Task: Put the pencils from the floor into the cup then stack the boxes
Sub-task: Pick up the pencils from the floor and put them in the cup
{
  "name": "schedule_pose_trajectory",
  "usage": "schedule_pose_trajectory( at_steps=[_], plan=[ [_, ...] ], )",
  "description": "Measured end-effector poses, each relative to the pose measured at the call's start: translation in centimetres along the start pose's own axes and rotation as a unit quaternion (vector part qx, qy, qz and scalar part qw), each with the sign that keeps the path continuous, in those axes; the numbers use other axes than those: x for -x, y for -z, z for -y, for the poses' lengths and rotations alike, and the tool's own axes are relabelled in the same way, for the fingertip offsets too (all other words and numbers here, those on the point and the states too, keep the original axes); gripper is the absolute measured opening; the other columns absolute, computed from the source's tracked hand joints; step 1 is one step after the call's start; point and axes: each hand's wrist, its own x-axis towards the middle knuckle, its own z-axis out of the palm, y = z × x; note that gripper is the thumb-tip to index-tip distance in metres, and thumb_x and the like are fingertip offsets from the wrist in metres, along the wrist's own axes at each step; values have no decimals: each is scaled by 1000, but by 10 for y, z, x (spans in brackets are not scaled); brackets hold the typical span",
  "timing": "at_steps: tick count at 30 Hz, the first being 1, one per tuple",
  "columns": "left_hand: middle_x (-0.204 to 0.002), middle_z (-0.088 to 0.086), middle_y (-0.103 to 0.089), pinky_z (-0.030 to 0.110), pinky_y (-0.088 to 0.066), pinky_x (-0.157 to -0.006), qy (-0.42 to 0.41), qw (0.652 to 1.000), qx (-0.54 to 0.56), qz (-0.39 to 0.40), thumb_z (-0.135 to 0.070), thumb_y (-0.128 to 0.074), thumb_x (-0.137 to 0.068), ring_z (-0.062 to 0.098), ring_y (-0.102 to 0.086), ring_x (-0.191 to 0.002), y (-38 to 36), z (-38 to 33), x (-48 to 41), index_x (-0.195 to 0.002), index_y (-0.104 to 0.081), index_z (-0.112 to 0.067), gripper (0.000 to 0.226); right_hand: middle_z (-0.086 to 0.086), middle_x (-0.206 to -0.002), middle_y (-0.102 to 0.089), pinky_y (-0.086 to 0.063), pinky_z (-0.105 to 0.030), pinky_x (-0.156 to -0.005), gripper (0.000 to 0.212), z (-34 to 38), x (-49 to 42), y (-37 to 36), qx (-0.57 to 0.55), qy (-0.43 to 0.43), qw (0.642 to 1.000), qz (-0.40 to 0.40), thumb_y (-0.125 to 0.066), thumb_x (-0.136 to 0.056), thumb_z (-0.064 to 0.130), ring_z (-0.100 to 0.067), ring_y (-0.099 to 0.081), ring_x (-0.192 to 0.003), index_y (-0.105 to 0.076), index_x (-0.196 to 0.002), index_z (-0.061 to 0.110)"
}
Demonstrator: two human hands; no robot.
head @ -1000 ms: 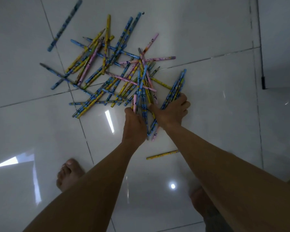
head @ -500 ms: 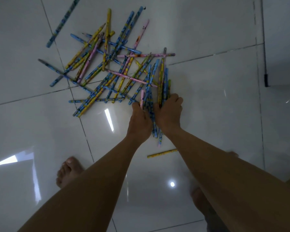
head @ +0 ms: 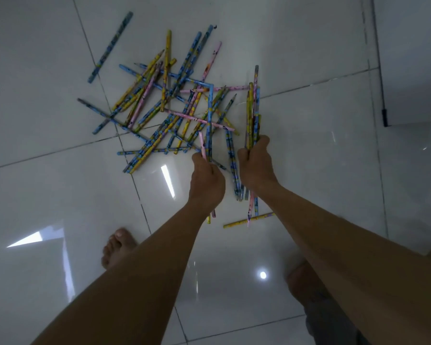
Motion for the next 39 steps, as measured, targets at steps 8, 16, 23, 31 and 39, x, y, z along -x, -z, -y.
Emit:
schedule_pose_trajectory(
  at_steps=[8,16,23,31,39],
  plan=[
    [-62,-2,-35,12,-30,-36,6,999,39,-25,-17,-32,-103,8,-34,-48,27,-56,45,-86,-33,-18,16,-8,-92,-55,-53,-39,-68,26,47,48,42,-70,36,992,98,-39,-103,32,-17,-56,-75,-42,-113,8],
    [-67,0,-34,22,-34,-46,-24,995,93,-18,-26,-30,-103,9,-33,-53,67,-149,118,-95,-35,-14,16,4,-75,-52,-43,-19,-53,6,129,114,98,-168,88,980,53,-43,-102,31,-2,-51,-57,-46,-99,26],
    [-72,6,-41,29,-38,-52,-131,988,72,-36,-33,-31,-103,10,-38,-55,108,-252,208,-112,-42,-6,30,13,-64,-48,-42,-22,-51,6,218,203,162,-217,176,960,23,-43,-101,34,-8,-46,-55,-48,-98,34],
    [-80,1,-49,32,-43,-65,-198,974,76,-82,-34,-31,-102,15,-49,-69,149,-378,340,-106,-42,-11,26,14,-78,-51,-43,-17,-59,21,319,317,243,-243,215,946,5,-43,-100,41,2,-52,-66,-47,-110,23],
    [-115,9,-62,38,-53,-91,-269,951,135,-77,-31,-30,-103,15,-63,-105,133,-487,455,-126,-42,-12,32,17,-104,-62,-45,-2,-73,27,395,402,356,-218,319,922,-3,-44,-100,38,13,-60,-96,-49,-121,20]
  ],
)
